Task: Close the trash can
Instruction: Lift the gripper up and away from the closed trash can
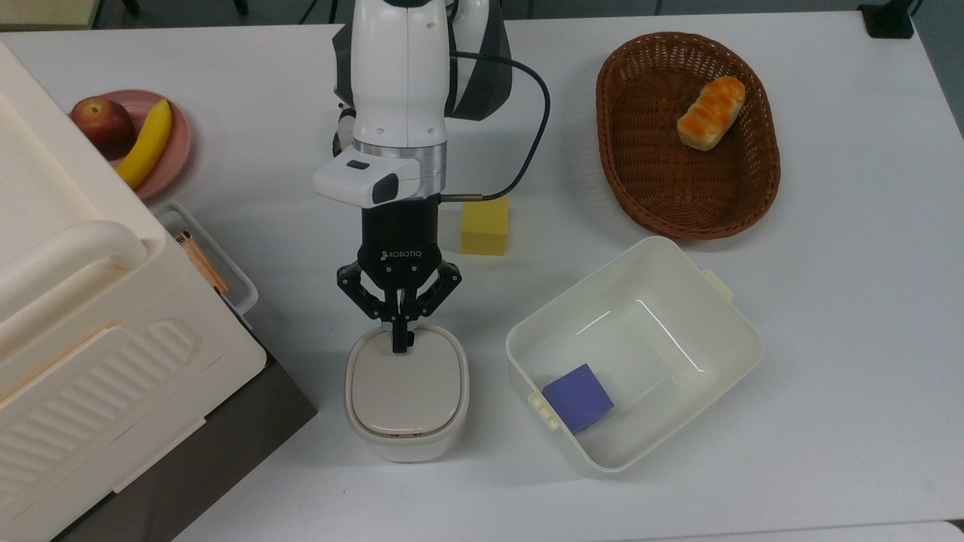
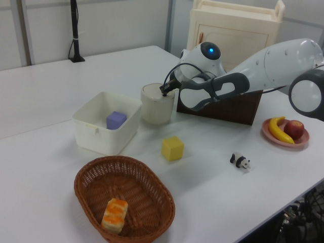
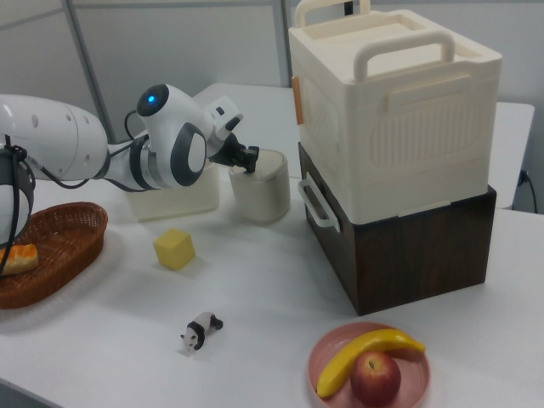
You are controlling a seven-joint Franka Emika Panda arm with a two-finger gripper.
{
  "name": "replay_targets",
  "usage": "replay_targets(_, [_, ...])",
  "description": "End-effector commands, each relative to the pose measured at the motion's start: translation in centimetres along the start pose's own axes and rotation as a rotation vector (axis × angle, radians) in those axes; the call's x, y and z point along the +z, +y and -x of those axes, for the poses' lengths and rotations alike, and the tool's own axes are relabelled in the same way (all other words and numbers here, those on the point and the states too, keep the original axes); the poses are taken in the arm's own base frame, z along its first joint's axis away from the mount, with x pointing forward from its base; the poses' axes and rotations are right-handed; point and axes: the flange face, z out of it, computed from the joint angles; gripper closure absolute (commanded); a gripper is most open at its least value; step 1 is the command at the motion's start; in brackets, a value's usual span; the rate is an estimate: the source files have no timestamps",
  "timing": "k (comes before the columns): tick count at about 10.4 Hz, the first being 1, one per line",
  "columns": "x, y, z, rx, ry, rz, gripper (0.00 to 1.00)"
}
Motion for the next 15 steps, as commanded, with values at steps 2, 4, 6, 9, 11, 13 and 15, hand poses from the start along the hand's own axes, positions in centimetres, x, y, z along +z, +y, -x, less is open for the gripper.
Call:
replay_targets(2, [0.4, -0.5, 1.3, -0.019, -0.021, -0.005, 1.0])
replay_targets(4, [-4.5, 1.5, -2.5, 0.038, 0.072, 0.015, 1.0])
replay_targets(6, [-10.1, 2.4, -5.2, 0.105, 0.134, 0.032, 0.97])
replay_targets(9, [-15.1, 0.9, -5.7, 0.145, -0.089, 0.06, 0.84])
replay_targets(11, [-18.5, -1.6, -5.0, 0.18, -0.293, 0.011, 0.0])
replay_targets(13, [-21.2, -3.2, -3.3, 0.167, -0.486, 0.012, 0.0])
replay_targets(15, [-24.1, -4.6, -2.3, 0.133, -0.657, 0.028, 0.0])
